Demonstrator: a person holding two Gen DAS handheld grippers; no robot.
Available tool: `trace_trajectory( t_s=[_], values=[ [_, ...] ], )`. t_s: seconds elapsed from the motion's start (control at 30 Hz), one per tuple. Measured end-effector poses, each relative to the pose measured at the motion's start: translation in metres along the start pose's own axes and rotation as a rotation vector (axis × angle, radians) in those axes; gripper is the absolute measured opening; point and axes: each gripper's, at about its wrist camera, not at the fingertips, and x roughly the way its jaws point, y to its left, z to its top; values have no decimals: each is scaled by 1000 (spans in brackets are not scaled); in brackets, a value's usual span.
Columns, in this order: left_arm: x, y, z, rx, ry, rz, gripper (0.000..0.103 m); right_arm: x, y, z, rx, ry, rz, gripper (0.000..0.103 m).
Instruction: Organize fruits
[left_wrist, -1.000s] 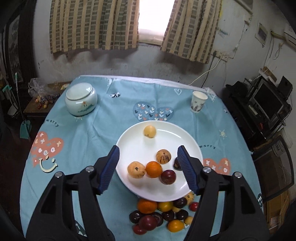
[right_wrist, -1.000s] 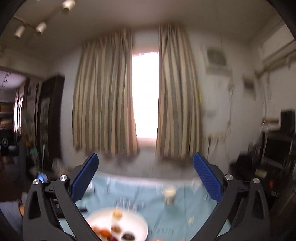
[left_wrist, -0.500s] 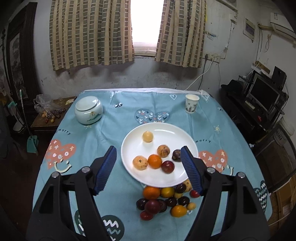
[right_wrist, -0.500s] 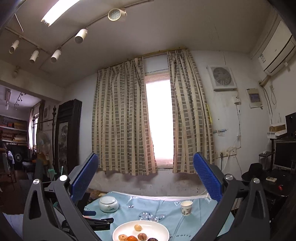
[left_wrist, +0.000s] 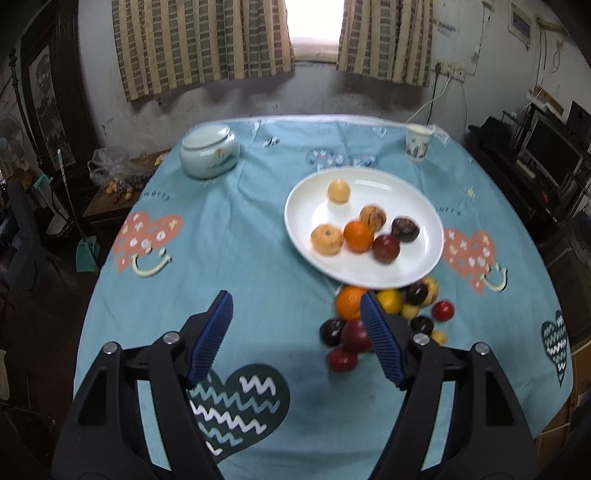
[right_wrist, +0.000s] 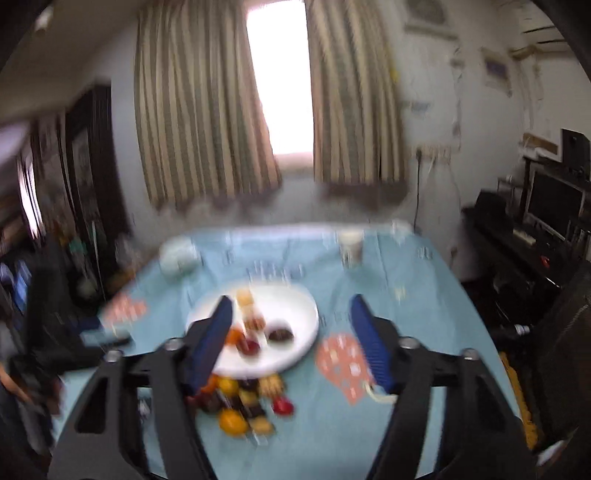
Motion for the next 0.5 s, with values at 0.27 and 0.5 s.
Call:
trace_trajectory(
  t_s=[0.27,0.5],
  values=[
    [44,-3,-25,6,104,17,73,54,10,-67,55,307,76,32],
    [118,26,-16,-176,197,119,73,66,13,-70,3,316,72,32]
  ],
)
